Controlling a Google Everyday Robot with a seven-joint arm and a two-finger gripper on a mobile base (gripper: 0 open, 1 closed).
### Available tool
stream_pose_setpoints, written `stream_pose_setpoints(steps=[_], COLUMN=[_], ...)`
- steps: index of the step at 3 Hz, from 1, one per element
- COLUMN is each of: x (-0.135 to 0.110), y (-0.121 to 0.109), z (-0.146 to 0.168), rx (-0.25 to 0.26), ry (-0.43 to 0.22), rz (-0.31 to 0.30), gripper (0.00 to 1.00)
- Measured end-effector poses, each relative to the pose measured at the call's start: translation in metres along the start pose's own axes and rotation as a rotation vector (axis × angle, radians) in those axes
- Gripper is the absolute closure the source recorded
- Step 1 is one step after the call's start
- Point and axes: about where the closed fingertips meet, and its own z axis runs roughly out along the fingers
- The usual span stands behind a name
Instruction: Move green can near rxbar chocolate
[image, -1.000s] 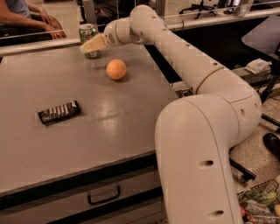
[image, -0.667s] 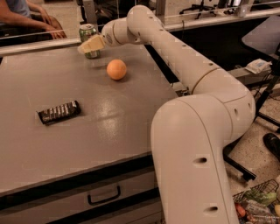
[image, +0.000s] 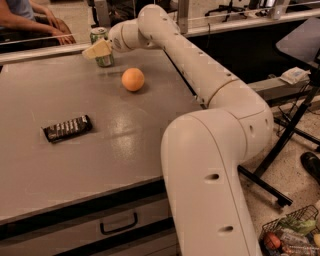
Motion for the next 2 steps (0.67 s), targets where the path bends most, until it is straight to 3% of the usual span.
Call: stream_pose_setpoints(steps=[1,2], x=[-0.0022,-0.0024], y=[0.0041,0.0048], z=[0.0048,0.0051], rx=[-0.034,-0.047], ry=[-0.007,-0.009], rz=[-0.004,-0.001], gripper=[0.49,0.72])
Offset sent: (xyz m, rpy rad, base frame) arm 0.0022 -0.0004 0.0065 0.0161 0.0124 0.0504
